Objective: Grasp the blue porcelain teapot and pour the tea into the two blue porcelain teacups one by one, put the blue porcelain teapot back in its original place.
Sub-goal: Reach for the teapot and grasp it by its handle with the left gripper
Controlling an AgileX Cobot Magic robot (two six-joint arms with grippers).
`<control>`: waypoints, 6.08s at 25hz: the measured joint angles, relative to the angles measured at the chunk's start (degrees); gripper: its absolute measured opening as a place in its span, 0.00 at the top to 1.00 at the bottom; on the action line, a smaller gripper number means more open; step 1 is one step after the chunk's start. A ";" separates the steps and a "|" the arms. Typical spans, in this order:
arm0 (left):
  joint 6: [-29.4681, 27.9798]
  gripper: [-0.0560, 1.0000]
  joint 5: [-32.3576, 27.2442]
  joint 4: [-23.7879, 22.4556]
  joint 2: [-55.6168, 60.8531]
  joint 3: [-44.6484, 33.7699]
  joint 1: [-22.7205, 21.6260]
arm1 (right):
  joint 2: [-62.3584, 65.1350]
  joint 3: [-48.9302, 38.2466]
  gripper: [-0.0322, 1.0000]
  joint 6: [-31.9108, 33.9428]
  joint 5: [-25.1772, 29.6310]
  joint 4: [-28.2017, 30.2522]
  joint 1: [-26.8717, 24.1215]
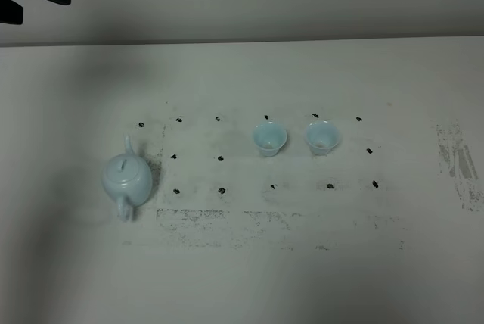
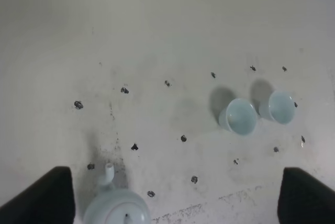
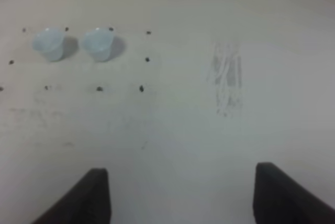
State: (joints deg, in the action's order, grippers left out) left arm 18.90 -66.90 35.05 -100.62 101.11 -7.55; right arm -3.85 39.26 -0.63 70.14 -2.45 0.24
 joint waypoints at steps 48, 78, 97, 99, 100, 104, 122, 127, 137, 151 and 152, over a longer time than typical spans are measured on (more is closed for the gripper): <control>-2.35 0.24 0.31 -7.97 0.00 0.00 10.29 | 3.04 -9.43 0.43 -5.04 -6.19 0.36 0.00; -22.21 0.24 -1.38 -44.34 -8.16 -11.66 60.42 | 3.04 -9.43 0.43 -5.04 -6.25 0.38 0.00; -30.07 0.24 31.95 -53.34 20.56 -63.94 45.34 | 3.04 -9.43 0.43 -5.04 -6.25 0.38 0.00; -30.28 0.24 36.46 -54.49 20.55 -65.06 44.18 | 3.04 -9.43 0.43 -5.04 -6.25 0.38 0.00; -30.28 0.24 38.56 -55.17 20.55 -65.43 43.76 | 3.04 -9.43 0.43 -5.04 -6.25 0.38 0.00; -30.54 0.24 43.68 -56.22 19.72 -65.68 43.41 | 3.04 -9.43 0.43 -5.04 -6.25 0.38 0.00; -30.88 0.24 48.14 -56.29 14.00 -65.68 43.41 | 3.04 -9.43 0.43 -5.04 -6.25 0.38 0.00; -30.92 0.24 48.85 -56.29 14.00 -65.68 43.41 | 3.04 -9.43 0.43 -5.04 -6.25 0.38 0.00; -30.92 0.24 51.64 -57.44 12.52 -65.68 42.85 | 3.04 -9.43 0.43 -5.04 -6.25 0.38 0.00; -31.13 0.24 60.12 -57.64 11.07 -65.68 42.85 | 3.04 -9.43 0.43 -5.04 -6.25 0.38 0.00; -31.08 0.24 59.80 -57.86 10.31 -65.68 42.85 | 3.04 -9.43 0.43 -5.04 -6.25 0.38 0.00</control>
State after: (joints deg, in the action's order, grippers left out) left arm -12.18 -7.09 -22.81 -90.31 35.43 35.30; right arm -0.81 29.83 -5.67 63.89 -2.07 0.24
